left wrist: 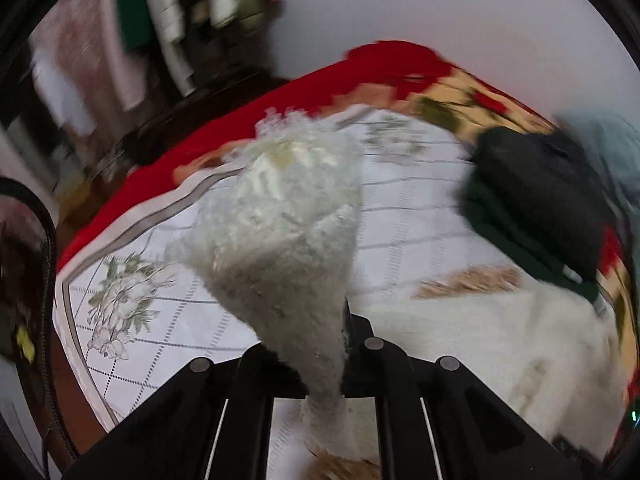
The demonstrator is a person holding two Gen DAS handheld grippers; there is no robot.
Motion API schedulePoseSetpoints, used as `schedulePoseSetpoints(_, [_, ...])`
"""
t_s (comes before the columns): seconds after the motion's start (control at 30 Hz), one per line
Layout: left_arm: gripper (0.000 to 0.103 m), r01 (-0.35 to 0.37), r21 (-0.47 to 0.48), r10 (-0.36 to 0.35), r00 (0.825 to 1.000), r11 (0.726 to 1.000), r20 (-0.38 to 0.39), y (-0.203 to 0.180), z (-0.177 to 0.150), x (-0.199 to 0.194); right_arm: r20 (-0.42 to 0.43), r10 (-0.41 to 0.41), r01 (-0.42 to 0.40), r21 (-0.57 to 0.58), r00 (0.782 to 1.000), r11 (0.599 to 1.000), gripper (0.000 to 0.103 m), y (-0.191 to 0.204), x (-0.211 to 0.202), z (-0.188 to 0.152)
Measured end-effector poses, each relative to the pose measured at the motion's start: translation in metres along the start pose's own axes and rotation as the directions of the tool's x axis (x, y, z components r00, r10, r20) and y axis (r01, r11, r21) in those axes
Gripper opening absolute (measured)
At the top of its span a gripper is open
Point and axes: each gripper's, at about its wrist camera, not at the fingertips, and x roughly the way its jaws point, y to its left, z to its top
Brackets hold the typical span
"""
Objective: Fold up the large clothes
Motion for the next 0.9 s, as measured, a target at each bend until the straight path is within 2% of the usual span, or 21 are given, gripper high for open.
schedulePoseSetpoints(0.03, [0.005, 0.013, 0.028, -0.013, 1.000, 1.000, 0.002, -0.011, -0.002, -0.007, 0.009, 0.013, -0.013, 0.008, 1.000, 1.000, 0.087, -0.009, -0.003, 0.000])
schedulePoseSetpoints(0.13, [0.005, 0.117, 0.113, -0.117, 0.993, 0.987, -0.005, -0.071, -0.018, -0.044, 0.035, 0.029, -0.030, 0.045, 0.999, 0.999, 0.087, -0.047, -0.016, 0.000])
schedulePoseSetpoints(0.23, [0.005, 0.248, 0.173, -0.241, 0.969, 0.953, -0.061, -0.147, -0.039, -0.066, 0.038, 0.031, -0.035, 0.100, 0.999, 0.994, 0.087, -0.097, -0.025, -0.002])
schedulePoseSetpoints(0.3, [0.006, 0.359, 0.200, -0.335, 0.931, 0.912, -0.145, -0.206, -0.059, -0.076, 0.044, 0.014, -0.020, 0.142, 0.999, 0.990, 0.087, -0.138, -0.029, -0.003])
schedulePoseSetpoints(0.37, [0.006, 0.439, 0.202, -0.399, 0.892, 0.875, -0.211, -0.255, -0.079, -0.081, 0.051, -0.007, -0.002, 0.181, 0.999, 0.983, 0.087, -0.180, -0.032, -0.005])
schedulePoseSetpoints(0.5, [0.008, 0.549, 0.258, -0.470, 0.826, 0.795, -0.312, -0.347, -0.124, -0.092, 0.057, -0.069, 0.054, 0.240, 0.996, 0.969, 0.087, -0.254, -0.033, -0.014])
schedulePoseSetpoints(0.57, [0.010, 0.557, 0.291, -0.456, 0.819, 0.778, -0.349, -0.376, -0.140, -0.092, 0.049, -0.077, 0.061, 0.269, 0.996, 0.961, 0.087, -0.288, -0.028, -0.020])
schedulePoseSetpoints(0.6, [0.012, 0.548, 0.309, -0.436, 0.823, 0.777, -0.364, -0.389, -0.149, -0.089, 0.047, -0.072, 0.056, 0.279, 0.996, 0.959, 0.087, -0.299, -0.026, -0.022])
schedulePoseSetpoints(0.63, [0.021, 0.531, 0.329, -0.408, 0.832, 0.781, -0.375, -0.399, -0.157, -0.086, 0.049, -0.057, 0.041, 0.293, 0.997, 0.955, 0.087, -0.309, -0.025, -0.024])
schedulePoseSetpoints(0.67, [0.030, 0.526, 0.342, -0.394, 0.834, 0.779, -0.386, -0.409, -0.162, -0.083, 0.057, -0.033, 0.013, 0.308, 0.998, 0.951, 0.087, -0.320, -0.024, -0.026])
schedulePoseSetpoints(0.73, [0.097, 0.529, 0.351, -0.387, 0.830, 0.773, -0.401, -0.415, -0.170, -0.079, 0.096, 0.007, -0.038, 0.324, 0.995, 0.945, 0.087, -0.333, -0.026, -0.032])
schedulePoseSetpoints(0.77, [0.100, 0.530, 0.349, -0.389, 0.831, 0.773, -0.398, -0.416, -0.172, -0.078, 0.127, 0.036, -0.076, 0.326, 0.991, 0.942, 0.087, -0.341, -0.028, -0.033])
schedulePoseSetpoints(0.83, [0.100, 0.527, 0.343, -0.397, 0.835, 0.778, -0.382, -0.412, -0.168, -0.081, 0.171, 0.067, -0.121, 0.328, 0.983, 0.937, 0.087, -0.340, -0.034, -0.035])
schedulePoseSetpoints(0.9, [0.100, 0.500, 0.349, -0.379, 0.852, 0.793, -0.361, -0.397, -0.161, -0.083, 0.214, 0.147, -0.213, 0.331, 0.966, 0.919, 0.087, -0.344, -0.039, -0.033])
